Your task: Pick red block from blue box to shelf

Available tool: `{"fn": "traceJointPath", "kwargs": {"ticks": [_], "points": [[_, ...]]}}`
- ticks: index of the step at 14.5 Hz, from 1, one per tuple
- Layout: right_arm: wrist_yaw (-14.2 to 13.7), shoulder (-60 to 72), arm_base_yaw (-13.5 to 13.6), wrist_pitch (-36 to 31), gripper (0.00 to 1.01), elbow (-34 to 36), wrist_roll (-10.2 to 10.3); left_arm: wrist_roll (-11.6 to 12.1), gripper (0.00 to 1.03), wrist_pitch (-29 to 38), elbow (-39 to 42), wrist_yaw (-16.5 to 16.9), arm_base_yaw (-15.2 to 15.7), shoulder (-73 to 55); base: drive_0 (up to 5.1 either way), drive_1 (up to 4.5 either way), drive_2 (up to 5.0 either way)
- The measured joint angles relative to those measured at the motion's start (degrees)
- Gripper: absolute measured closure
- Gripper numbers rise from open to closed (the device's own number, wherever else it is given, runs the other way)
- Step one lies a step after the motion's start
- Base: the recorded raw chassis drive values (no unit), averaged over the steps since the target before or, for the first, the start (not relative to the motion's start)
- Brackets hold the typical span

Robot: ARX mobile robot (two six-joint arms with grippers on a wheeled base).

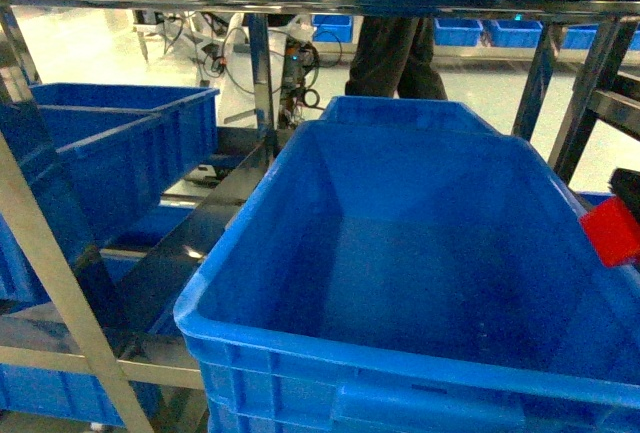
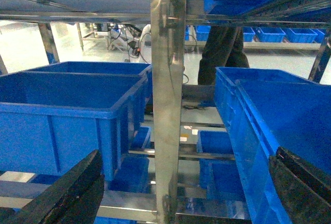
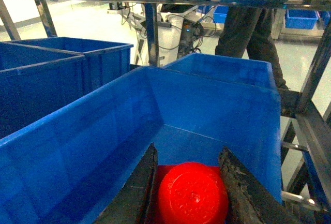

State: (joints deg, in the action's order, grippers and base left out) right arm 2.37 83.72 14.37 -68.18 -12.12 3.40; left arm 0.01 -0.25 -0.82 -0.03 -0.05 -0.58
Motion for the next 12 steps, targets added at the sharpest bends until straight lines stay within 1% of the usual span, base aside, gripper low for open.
{"fn": "traceJointPath", "kwargs": {"ticks": [1, 2, 3, 4, 5, 6, 7, 8, 9, 10, 11, 12], "points": [[0.0, 5.5, 1.0, -4.3, 0.75, -2.0, -0.5, 0.0, 0.05, 0.0, 0.0, 0.0, 0.0, 0.0, 0.0, 0.0, 0.0], [0.2, 8.7, 1.5, -5.4, 0.59, -2.7, -1.4, 0.0, 0.05, 0.0, 0.0, 0.0, 0.0, 0.0, 0.0, 0.0, 0.0], [0.2, 9.0, 1.4, -5.0, 0.5, -2.5, -1.5, 0.0, 0.05, 0.0, 0.0, 0.0, 0.0, 0.0, 0.0, 0.0, 0.0], [0.3, 8.3, 0.5, -5.4, 0.39, -1.6, -1.5, 0.0, 0.05, 0.0, 0.0, 0.0, 0.0, 0.0, 0.0, 0.0, 0.0], [0.8, 5.8, -1.5, -5.3, 0.25, 0.7, -1.5, 0.0, 0.05, 0.0, 0.0, 0.0, 0.0, 0.0, 0.0, 0.0, 0.0], [2.1, 1.1, -3.3, -3.9, 0.12, 3.1, -0.8, 0.0, 0.05, 0.0, 0.0, 0.0, 0.0, 0.0, 0.0, 0.0, 0.0], [2.7, -4.1, -4.1, -0.9, 0.03, 4.4, -0.8, 0.0, 0.05, 0.0, 0.0, 0.0, 0.0, 0.0, 0.0, 0.0, 0.0], [3.3, -10.4, -4.5, 2.5, 0.02, 5.5, -1.3, 0.0, 0.05, 0.0, 0.0, 0.0, 0.0, 0.0, 0.0, 0.0, 0.0], [3.4, -17.3, -5.6, 5.7, 0.04, 6.4, -2.6, 0.0, 0.05, 0.0, 0.0, 0.0, 0.0, 0.0, 0.0, 0.0, 0.0], [4.2, -26.3, -7.8, 11.3, 0.03, 7.1, -3.0, 0.0, 0.05, 0.0, 0.0, 0.0, 0.0, 0.0, 0.0, 0.0, 0.0], [6.3, -39.3, -11.5, 21.2, 0.03, 8.1, -2.8, 0.0, 0.05, 0.0, 0.0, 0.0, 0.0, 0.0, 0.0, 0.0, 0.0], [8.6, -53.0, -16.2, 32.5, 0.03, 9.5, -1.8, 0.0, 0.05, 0.0, 0.0, 0.0, 0.0, 0.0, 0.0, 0.0, 0.0]]}}
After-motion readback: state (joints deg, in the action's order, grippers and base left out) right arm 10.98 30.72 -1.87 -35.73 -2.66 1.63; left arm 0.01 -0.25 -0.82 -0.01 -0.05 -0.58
